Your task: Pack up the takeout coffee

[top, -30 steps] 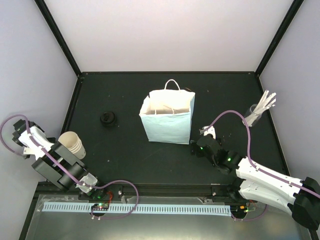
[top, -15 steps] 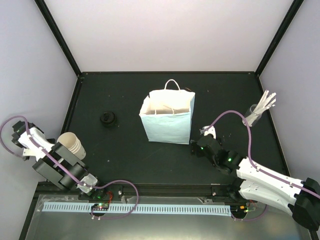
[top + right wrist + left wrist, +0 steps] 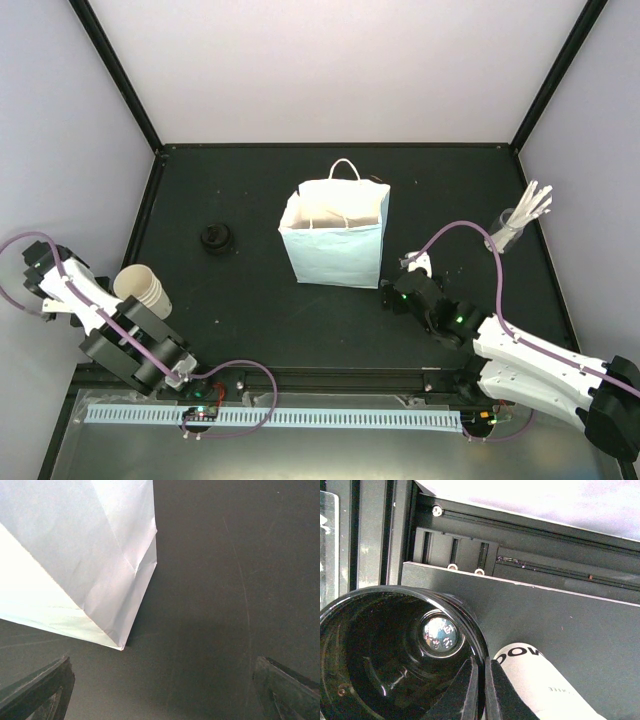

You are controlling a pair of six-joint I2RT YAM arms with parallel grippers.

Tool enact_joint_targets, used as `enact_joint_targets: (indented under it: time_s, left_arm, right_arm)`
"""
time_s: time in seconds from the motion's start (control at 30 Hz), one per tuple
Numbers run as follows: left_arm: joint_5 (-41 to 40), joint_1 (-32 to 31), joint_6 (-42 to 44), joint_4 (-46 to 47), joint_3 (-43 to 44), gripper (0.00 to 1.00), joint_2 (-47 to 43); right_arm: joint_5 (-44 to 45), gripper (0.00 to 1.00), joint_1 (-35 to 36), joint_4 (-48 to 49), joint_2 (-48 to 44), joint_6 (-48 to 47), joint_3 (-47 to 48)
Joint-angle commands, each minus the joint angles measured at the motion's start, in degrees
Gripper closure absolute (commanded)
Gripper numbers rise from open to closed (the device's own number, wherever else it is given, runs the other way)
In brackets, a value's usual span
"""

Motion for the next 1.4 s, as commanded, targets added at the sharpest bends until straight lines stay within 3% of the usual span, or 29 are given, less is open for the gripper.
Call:
enact_joint_targets:
  time_s: [0.0, 0.73, 1.13, 1.37]
  left_arm:
    - [-2.0, 0.4, -0.4, -3.2, 1.8, 0.99, -3.0]
    - [-0.9, 0.3, 0.5, -6.5, 5.6, 0.99, -7.0]
    - [0.5, 0.4, 0.1, -2.6, -0.2, 0.98, -5.7]
    - [0.9, 0.4, 0.2, -2.4, -0.2, 0.88, -4.5]
  right_arm:
    - [0.1, 0.0, -0.2, 1.7, -0.8, -0.1, 0.6]
    - [0.1, 0.0, -0.2, 1.7, -1.0, -0.1, 0.5]
    - [-0.1, 0.0, -0.2, 1.8, -1.2, -0.3, 0.5]
    - [-0.1, 0.0, -0.2, 1.8, -1.2, -0.3, 0.5]
